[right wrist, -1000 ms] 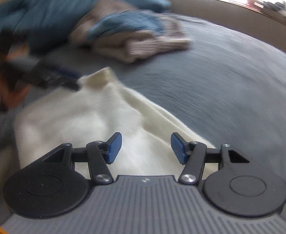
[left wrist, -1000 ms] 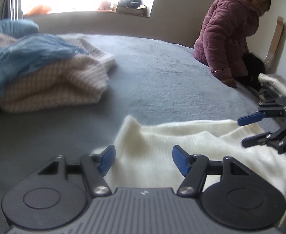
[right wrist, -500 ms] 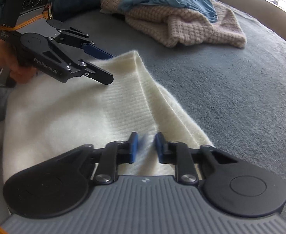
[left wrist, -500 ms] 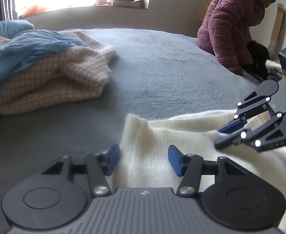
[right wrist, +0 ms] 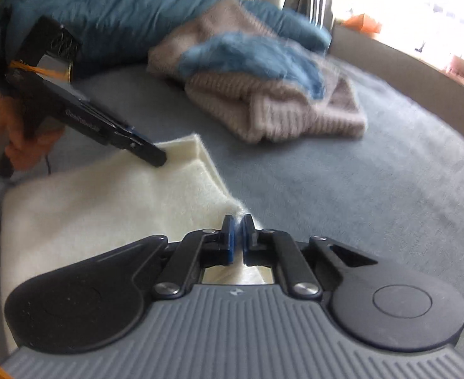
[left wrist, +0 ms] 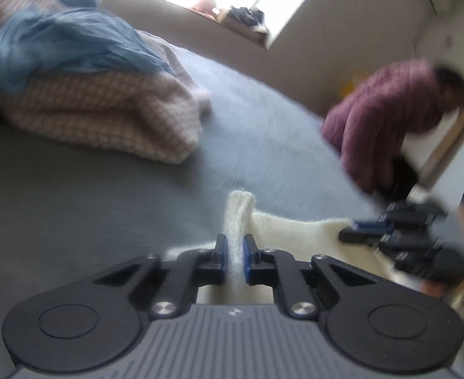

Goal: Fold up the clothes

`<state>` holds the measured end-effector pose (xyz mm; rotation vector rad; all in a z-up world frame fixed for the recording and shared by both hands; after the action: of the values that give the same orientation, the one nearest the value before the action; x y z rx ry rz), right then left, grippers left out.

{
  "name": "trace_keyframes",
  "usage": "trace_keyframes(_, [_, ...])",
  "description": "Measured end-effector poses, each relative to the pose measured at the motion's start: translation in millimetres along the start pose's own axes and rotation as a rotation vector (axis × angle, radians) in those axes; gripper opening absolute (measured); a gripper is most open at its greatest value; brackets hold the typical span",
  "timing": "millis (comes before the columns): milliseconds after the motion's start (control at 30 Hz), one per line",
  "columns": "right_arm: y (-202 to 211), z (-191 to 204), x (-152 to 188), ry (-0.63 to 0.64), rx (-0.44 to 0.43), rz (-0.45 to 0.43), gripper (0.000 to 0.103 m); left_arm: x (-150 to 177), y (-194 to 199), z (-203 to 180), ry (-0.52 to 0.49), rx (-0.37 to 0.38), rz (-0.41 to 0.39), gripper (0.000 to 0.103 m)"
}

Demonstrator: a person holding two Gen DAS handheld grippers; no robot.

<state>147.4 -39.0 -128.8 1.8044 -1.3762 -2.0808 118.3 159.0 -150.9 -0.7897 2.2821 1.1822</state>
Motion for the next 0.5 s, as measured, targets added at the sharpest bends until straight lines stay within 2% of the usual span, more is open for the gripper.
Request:
trace_keyframes(100, [-15, -2, 5, 0.008, 0.033, 0.003, 0.003, 4, -10, 15, 0.039, -0.048, 0.025, 0.011])
trace_keyframes(200, [-59, -3, 34, 0.006, 0.054, 0.105, 0.003, 12, -27, 14, -0.025, -0.119, 0.054, 0.01])
trace_keyframes(233, [-65, -4, 38, -0.003, 0.06, 0.104, 0.003, 13, -28, 12, -0.042, -0.13, 0.053, 0.01])
trace_keyframes(300, [-56, -12, 31, -0.066, 0.052, 0.069, 0.006, 14, -31, 7, -0.077, -0.151, 0.05, 0.01])
trace_keyframes(400, [-17, -46, 17, -0.211, 0.077, -0.021, 0.01, 14, -29, 9, -0.064, -0.147, 0.045, 0.01])
trace_keyframes(500, [19, -82, 16, -0.344, 0.054, -0.038, 0.01, 16, -29, 10, -0.049, -0.143, 0.042, 0.01])
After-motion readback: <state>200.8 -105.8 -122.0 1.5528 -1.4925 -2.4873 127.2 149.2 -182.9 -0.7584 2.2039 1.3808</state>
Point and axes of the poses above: each gripper's, at about its wrist camera, not at the fingertips, and y roughly against the way its jaws point, z to its left, x to its underside, the point moved 8 cm from there along -y, roughly the way its jaws point, and after that the axes turned 1 degree about z, right-handed, at the moved point
